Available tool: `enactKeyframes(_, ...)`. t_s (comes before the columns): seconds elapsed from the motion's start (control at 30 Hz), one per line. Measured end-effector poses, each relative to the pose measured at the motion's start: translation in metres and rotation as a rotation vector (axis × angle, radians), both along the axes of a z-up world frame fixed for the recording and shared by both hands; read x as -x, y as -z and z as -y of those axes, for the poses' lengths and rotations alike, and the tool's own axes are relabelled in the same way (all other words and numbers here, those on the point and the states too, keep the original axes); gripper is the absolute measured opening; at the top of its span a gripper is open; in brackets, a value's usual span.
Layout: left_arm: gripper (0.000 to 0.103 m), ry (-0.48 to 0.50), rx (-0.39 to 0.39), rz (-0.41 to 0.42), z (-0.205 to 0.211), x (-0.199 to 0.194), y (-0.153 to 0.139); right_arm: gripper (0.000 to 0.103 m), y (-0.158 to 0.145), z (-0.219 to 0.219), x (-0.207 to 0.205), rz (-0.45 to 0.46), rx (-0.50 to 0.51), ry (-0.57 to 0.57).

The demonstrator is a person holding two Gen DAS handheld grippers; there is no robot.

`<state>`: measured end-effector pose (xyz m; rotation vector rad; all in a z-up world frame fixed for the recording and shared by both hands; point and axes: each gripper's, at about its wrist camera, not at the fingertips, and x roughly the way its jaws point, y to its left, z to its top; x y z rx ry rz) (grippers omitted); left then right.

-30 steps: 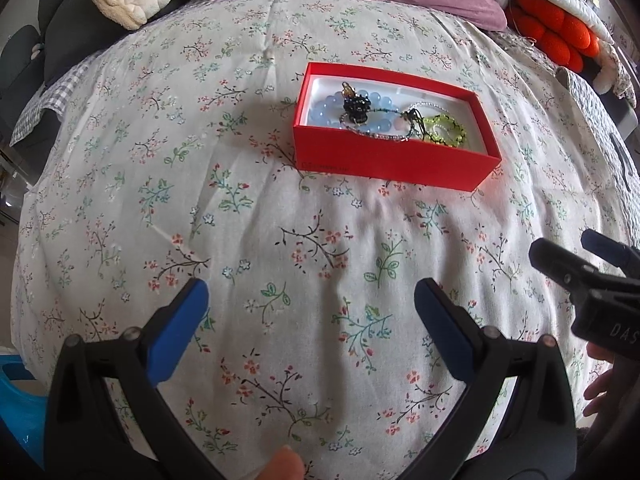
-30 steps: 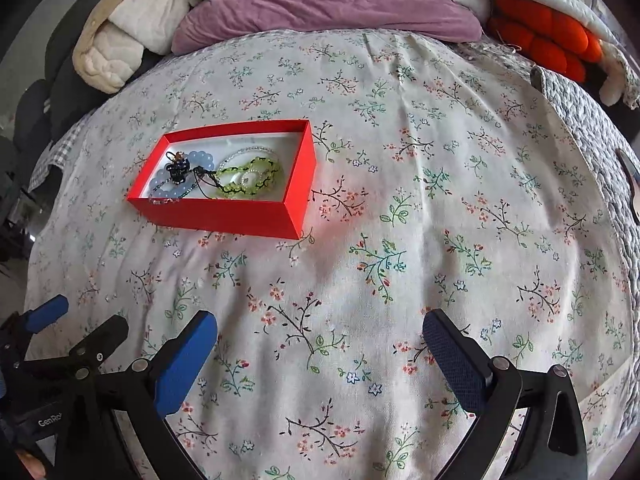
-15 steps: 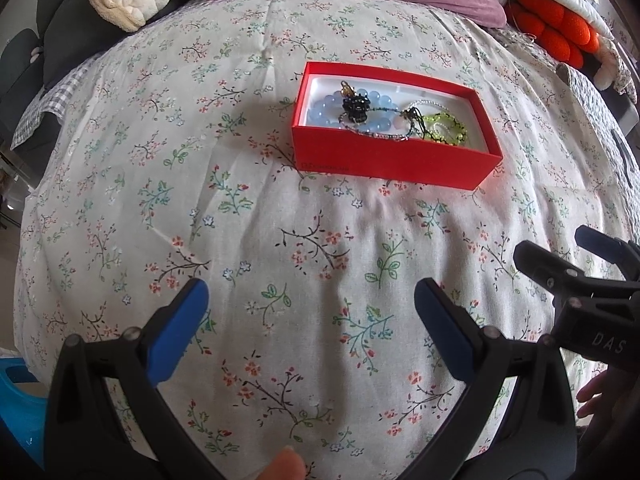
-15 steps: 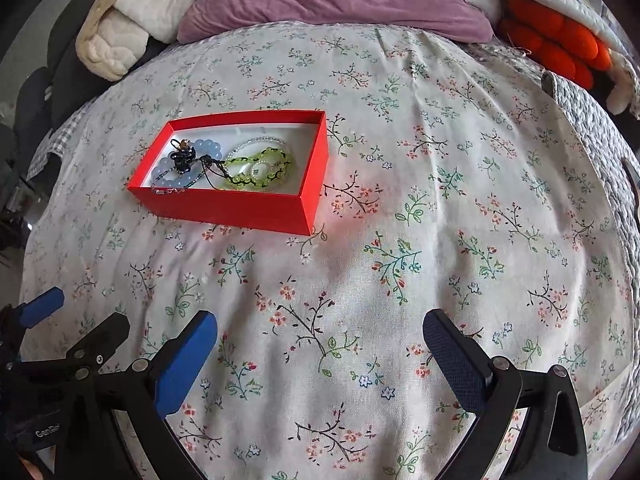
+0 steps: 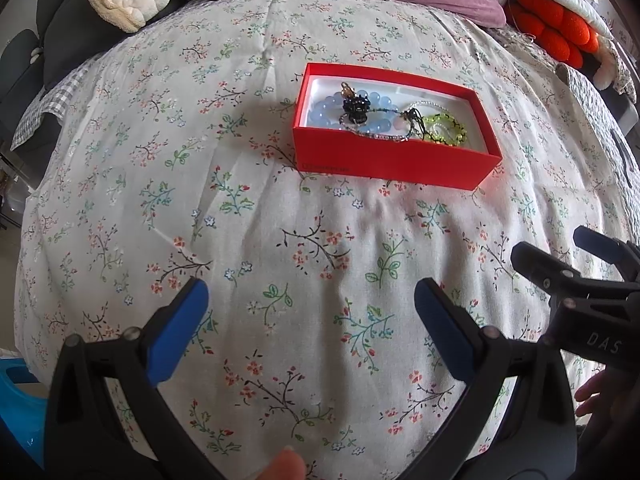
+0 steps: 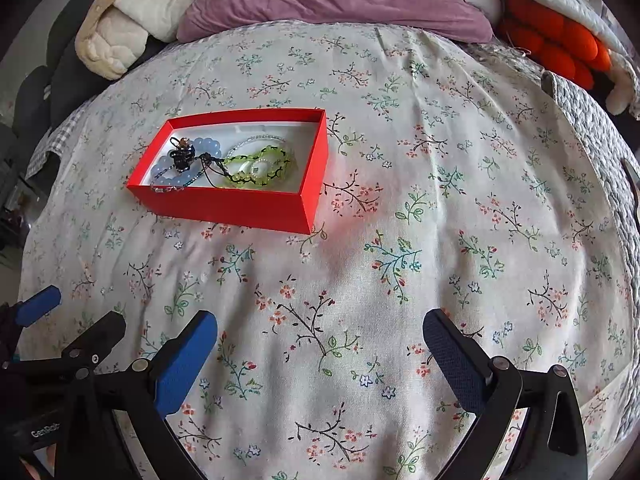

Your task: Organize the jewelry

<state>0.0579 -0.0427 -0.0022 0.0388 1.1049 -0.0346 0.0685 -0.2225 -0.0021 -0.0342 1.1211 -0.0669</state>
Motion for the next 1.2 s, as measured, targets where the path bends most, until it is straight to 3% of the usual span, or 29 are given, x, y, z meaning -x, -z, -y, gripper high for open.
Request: enactKeyframes(1.2, 0.102, 0.006, -0.017, -0.002, -0.0004, 0.0033, -0.0007, 0.103, 0.0077, -0.0007, 0.0030, -0.014, 0.007, 0.000)
